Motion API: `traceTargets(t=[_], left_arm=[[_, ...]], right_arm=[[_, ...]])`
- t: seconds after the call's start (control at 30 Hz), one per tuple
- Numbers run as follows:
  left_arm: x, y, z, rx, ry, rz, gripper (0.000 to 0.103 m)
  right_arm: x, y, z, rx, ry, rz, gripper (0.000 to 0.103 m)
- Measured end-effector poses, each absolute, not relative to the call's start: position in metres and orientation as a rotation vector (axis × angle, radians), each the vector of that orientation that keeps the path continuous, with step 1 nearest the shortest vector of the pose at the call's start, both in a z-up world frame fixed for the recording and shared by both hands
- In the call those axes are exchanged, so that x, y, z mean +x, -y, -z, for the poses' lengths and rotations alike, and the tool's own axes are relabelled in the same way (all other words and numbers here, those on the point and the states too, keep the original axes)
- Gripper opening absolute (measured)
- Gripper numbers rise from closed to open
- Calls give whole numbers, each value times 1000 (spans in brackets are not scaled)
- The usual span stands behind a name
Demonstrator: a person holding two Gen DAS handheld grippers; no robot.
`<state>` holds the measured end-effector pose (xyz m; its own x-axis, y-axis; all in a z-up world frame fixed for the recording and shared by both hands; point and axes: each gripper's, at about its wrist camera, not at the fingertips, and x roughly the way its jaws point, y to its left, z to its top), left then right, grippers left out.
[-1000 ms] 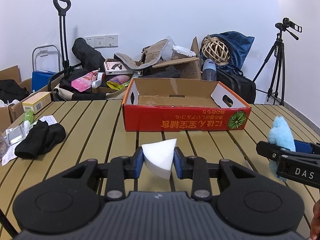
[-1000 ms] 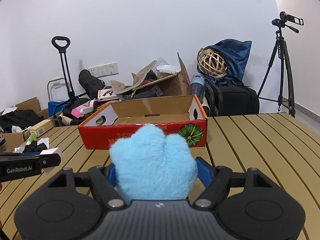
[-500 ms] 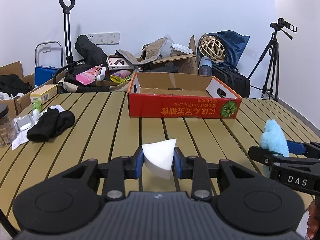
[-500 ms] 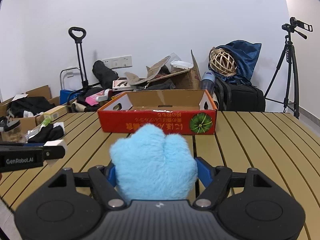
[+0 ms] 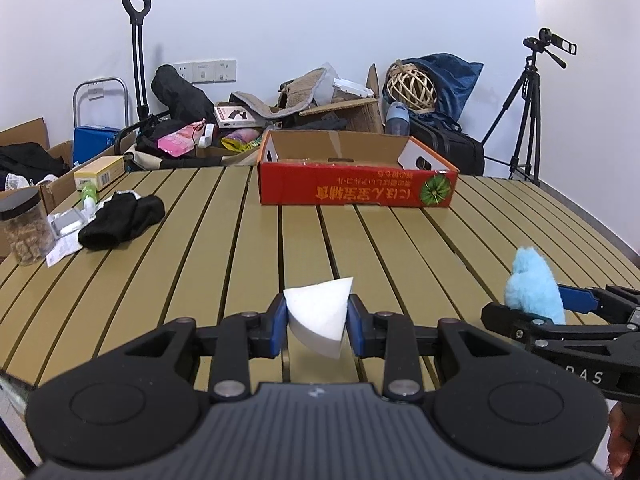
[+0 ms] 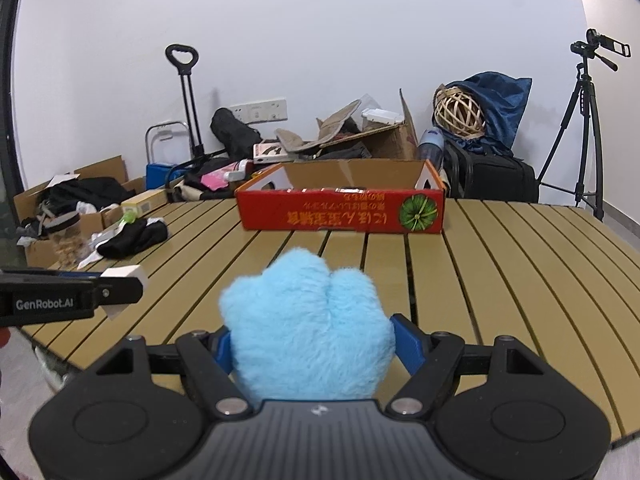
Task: Collect trash
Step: 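Close the left gripper on the white foam wedge while the right tool holds the plush, then carry the plush and foam wedge down off the table over the black bin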
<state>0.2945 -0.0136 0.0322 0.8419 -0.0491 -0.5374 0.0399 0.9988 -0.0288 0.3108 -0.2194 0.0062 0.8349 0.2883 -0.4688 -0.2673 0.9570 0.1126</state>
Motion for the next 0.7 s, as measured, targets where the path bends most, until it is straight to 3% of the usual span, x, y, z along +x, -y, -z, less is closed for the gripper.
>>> traceTargets(t=[0.7], left_arm=[[209, 20, -4, 9, -648, 65, 31]], right_arm=[[228, 204, 22, -9, -625, -344, 75]])
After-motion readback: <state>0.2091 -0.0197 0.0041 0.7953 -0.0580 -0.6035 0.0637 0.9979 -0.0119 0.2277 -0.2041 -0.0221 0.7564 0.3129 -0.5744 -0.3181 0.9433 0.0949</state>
